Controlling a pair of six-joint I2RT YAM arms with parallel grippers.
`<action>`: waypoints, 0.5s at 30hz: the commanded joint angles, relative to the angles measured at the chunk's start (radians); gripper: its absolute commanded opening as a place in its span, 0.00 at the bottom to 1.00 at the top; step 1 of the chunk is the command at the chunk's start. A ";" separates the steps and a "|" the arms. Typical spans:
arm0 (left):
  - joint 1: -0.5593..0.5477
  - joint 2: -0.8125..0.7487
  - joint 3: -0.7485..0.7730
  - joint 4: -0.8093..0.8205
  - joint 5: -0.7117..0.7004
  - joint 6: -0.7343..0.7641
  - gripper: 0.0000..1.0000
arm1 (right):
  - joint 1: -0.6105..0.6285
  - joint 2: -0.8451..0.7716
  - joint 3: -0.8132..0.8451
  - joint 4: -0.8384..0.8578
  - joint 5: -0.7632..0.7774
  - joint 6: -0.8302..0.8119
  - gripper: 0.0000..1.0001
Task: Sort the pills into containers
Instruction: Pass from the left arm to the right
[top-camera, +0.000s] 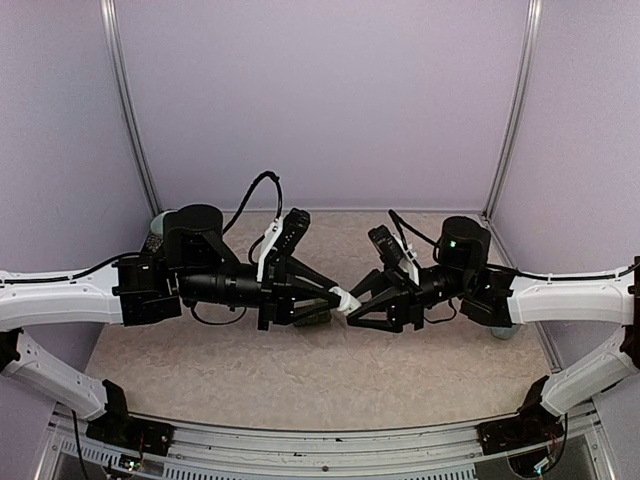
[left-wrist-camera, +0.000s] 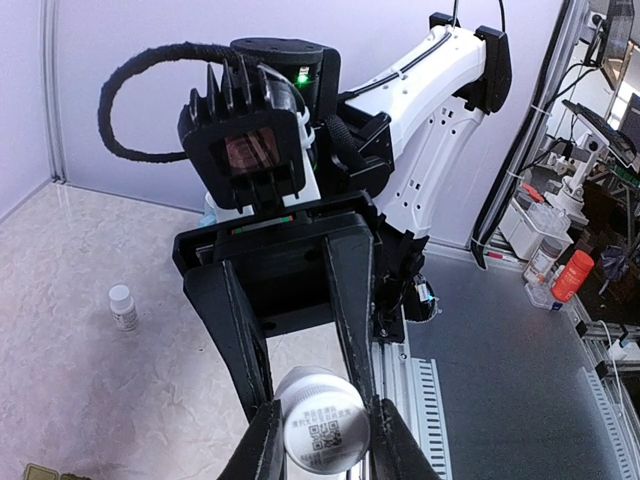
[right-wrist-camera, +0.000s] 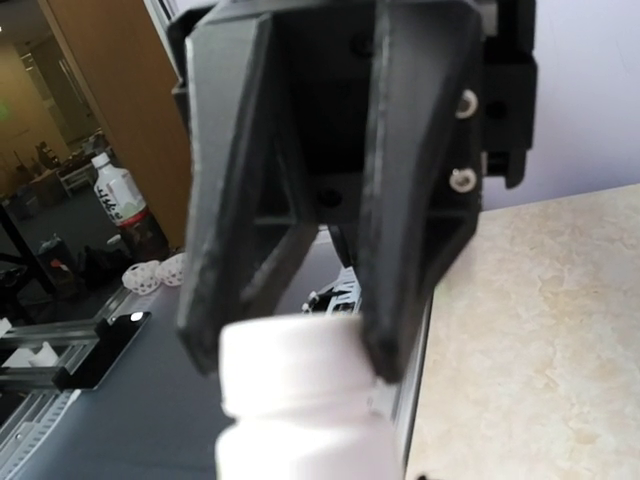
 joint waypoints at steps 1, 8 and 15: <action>-0.004 -0.011 -0.006 0.026 -0.002 0.015 0.06 | -0.007 0.003 -0.011 0.032 -0.020 0.013 0.39; -0.004 -0.002 -0.006 0.028 0.008 0.015 0.06 | -0.011 -0.009 -0.013 0.072 -0.023 0.038 0.55; -0.004 0.005 -0.008 0.034 0.014 0.011 0.06 | -0.016 0.009 -0.006 0.113 -0.040 0.074 0.47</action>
